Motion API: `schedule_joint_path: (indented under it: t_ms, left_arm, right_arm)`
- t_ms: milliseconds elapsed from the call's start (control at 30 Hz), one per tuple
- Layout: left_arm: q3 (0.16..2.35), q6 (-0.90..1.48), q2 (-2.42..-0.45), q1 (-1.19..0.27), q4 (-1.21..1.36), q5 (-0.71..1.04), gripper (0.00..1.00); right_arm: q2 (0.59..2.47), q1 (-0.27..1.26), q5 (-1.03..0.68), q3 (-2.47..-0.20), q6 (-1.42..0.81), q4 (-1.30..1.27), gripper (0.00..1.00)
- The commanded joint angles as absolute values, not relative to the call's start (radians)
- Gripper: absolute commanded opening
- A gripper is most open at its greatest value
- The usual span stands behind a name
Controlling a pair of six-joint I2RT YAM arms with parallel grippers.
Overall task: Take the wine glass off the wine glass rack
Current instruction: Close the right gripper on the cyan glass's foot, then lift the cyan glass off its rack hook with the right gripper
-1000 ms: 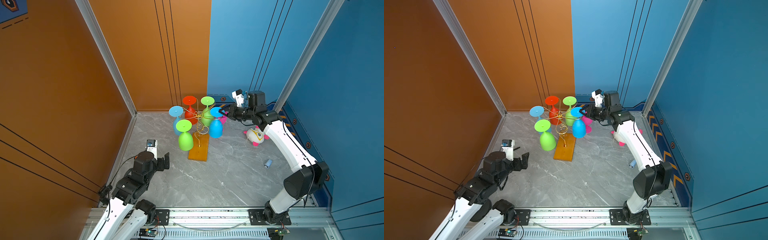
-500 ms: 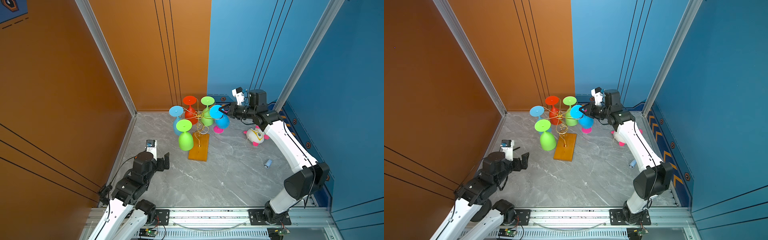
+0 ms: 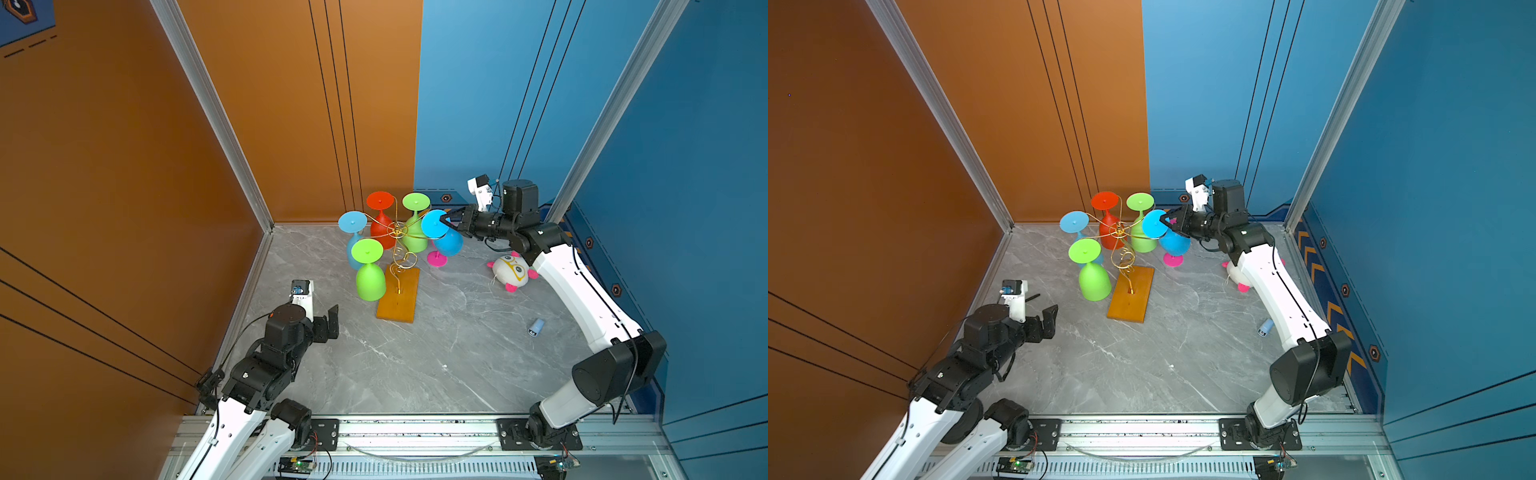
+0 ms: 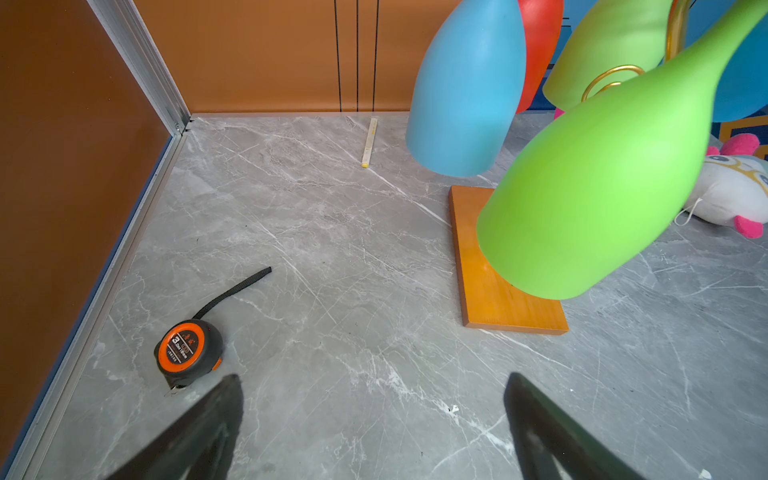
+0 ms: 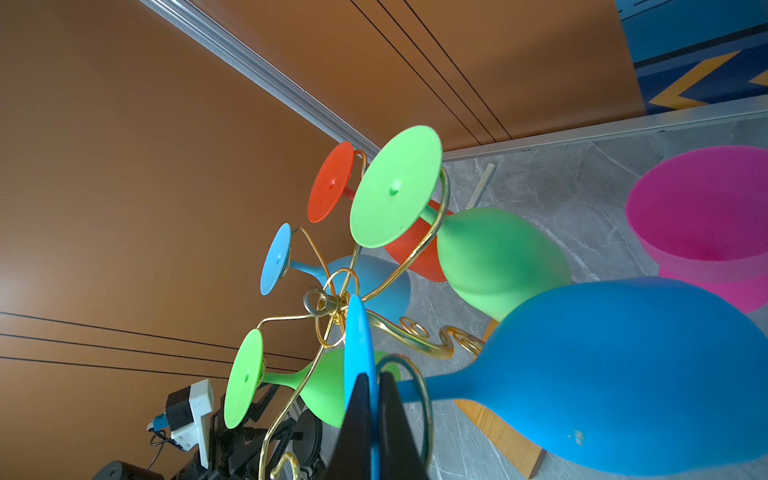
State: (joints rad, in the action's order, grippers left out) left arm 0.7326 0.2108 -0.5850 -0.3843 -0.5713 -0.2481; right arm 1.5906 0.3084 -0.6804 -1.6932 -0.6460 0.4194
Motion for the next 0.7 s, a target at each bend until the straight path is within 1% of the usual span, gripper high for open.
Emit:
schedule_joint_path:
  t_ms: [0, 300, 667]
  left_arm:
    - [0.717, 0.229, -0.576, -0.374, -0.557, -0.226, 0.98]
    - [0.718, 0.23, -0.58, -0.371, -0.557, -0.228, 0.98]
    - [0.719, 0.233, -0.583, -0.365, -0.556, -0.224, 0.98]
  right_arm:
    - [1.547, 0.305, -0.687, -1.679, -0.656, 0.401, 0.03]
    - [1.508, 0.306, -0.677, -1.639, -0.664, 0.384, 0.03]
    - [1.456, 0.317, -0.704, -1.571, -0.708, 0.324, 0.03]
